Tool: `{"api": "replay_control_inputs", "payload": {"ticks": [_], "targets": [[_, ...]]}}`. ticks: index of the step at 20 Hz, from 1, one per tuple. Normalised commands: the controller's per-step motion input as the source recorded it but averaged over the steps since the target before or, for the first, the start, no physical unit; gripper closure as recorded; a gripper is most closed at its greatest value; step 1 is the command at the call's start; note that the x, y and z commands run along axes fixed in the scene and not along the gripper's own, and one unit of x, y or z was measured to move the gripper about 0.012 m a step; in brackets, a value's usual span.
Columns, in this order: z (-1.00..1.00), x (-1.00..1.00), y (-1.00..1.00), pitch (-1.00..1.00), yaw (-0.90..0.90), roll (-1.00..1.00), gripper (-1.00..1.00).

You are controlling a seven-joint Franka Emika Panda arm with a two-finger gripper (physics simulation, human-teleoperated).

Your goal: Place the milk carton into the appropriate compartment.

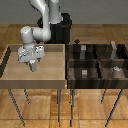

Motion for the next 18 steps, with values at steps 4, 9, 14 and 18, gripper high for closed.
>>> {"api": "replay_control_inputs", "payload": {"ticks": [4, 9, 14, 18], "targets": [[0.0, 0.0, 0.0, 0.0, 0.0, 0.0, 1.0], [0.0, 0.0, 0.0, 0.0, 0.0, 0.0, 1.0], [0.6, 0.0, 0.0, 0.0, 0.0, 0.0, 1.0], [1.0, 0.0, 0.0, 0.0, 0.0, 0.0, 1.0]]}}
